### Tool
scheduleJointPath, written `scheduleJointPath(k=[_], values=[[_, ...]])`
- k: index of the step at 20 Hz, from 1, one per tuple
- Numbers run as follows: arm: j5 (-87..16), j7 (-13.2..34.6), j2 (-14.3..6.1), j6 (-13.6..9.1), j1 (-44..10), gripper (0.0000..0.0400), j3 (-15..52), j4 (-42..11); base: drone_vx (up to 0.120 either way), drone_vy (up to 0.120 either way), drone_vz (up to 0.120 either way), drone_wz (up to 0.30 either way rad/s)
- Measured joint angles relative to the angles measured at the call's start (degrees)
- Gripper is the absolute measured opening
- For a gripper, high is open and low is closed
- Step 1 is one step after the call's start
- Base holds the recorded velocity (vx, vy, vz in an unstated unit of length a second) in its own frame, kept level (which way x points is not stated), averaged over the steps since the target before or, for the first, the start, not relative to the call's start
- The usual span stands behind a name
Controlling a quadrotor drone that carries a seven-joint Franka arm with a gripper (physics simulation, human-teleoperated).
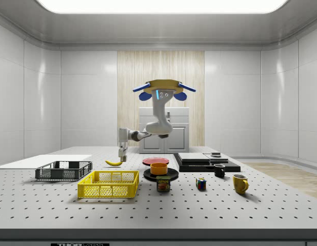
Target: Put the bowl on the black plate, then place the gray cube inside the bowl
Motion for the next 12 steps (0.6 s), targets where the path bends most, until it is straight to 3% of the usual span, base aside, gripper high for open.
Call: scheduleJointPath(k=[6,8,12], values=[[0.2,0.0,-0.1,0.0,0.0,0.0250,0.1,0.0,-0.120,0.000,0.000,0.000],[0.2,0.0,-0.1,0.1,0.0,0.0250,0.2,0.0,-0.120,-0.100,0.000,0.000],[0.2,0.0,-0.2,0.1,0.0,0.0250,0.2,0.0,-0.120,0.000,0.000,0.000]])
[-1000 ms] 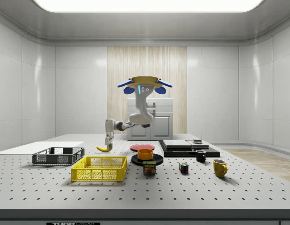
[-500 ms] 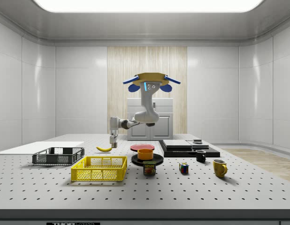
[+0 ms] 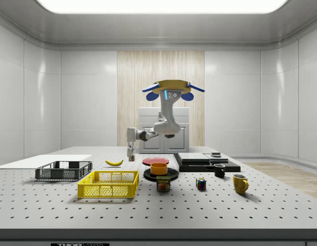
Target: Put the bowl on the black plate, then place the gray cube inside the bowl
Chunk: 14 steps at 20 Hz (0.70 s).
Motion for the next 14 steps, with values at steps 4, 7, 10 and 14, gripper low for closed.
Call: scheduleJointPath(k=[4,7,10,14], values=[[0.0,0.0,-0.1,0.0,0.0,0.0250,0.0,0.0,-0.120,0.000,0.000,0.000],[0.0,0.0,-0.1,0.1,0.0,0.0250,0.0,0.0,-0.120,0.000,0.000,0.000],[0.1,0.0,-0.1,0.1,0.0,0.0250,0.0,0.0,-0.120,0.000,0.000,0.000],[0.1,0.0,-0.2,0.1,0.0,0.0250,0.0,0.0,-0.120,0.000,0.000,0.000]])
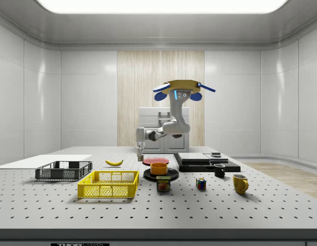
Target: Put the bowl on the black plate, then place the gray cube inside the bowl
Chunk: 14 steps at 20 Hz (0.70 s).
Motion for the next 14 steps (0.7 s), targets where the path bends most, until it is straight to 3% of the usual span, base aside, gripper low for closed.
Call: scheduleJointPath(k=[9,14], values=[[0.0,0.0,-0.1,0.1,0.0,0.0250,0.0,0.0,-0.120,0.000,0.000,0.000],[0.0,0.0,-0.1,0.1,0.0,0.0250,0.0,0.0,-0.120,0.000,-0.080,0.000]])
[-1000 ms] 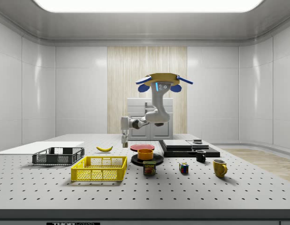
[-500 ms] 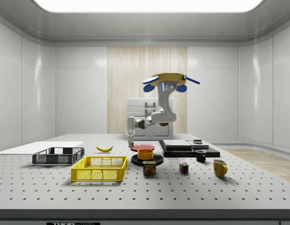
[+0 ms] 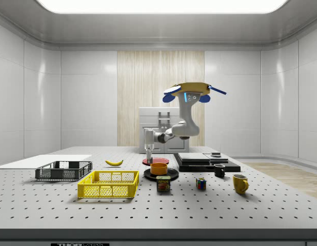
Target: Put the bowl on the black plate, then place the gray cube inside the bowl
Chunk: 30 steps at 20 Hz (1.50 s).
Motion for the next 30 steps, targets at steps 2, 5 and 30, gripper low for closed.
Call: scheduleJointPath(k=[2,5,30], values=[[0.0,0.0,0.0,0.0,0.0,0.0250,0.0,0.0,-0.120,0.000,-0.020,0.000],[0.0,0.0,0.0,0.0,0.0,0.0250,0.0,0.0,-0.120,0.000,-0.120,0.000],[-6.7,0.2,0.4,2.8,-1.5,0.0323,-7.2,2.2,-0.032,0.000,-0.008,0.000]])
